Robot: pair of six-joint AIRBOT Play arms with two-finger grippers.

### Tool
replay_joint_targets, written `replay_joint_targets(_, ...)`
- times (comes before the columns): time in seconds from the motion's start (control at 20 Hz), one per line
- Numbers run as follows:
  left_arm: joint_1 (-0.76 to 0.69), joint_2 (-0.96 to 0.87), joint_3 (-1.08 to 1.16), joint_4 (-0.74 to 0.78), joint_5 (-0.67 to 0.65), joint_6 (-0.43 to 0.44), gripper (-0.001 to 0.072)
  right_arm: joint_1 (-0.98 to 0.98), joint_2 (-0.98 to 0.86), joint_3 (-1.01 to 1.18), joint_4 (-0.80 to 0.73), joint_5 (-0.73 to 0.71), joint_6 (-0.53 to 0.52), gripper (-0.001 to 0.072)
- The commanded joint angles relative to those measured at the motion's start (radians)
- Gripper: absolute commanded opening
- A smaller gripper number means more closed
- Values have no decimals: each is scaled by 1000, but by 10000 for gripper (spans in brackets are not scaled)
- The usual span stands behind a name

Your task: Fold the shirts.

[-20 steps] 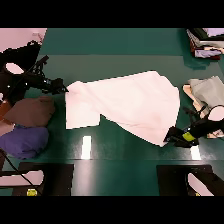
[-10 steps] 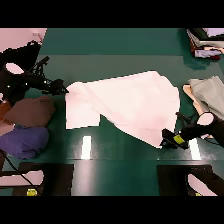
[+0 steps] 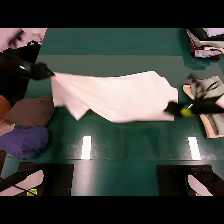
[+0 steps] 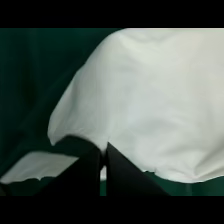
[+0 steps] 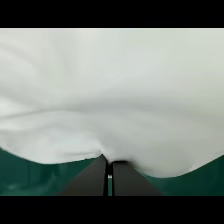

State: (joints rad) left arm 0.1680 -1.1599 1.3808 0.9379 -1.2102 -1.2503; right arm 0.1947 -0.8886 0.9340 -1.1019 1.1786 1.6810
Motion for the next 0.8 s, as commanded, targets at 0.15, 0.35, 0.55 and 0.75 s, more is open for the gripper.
replay_joint_targets(0.15, 7, 223, 399, -69, -51, -34, 25, -162, 85, 544, 0, -44, -131, 19)
replay_joint_targets(0.35, 7, 261, 723, -92, -39, -94, 25, -257, 113, 804, 0, -42, -196, 19)
replay_joint_targets(0.55, 7, 264, 903, -189, 34, -116, 24, -382, 123, 976, 0, 10, -216, 19)
replay_joint_targets(0.75, 7, 260, 924, -260, 109, -122, 25, -528, 14, 1181, 3, 219, -224, 19)
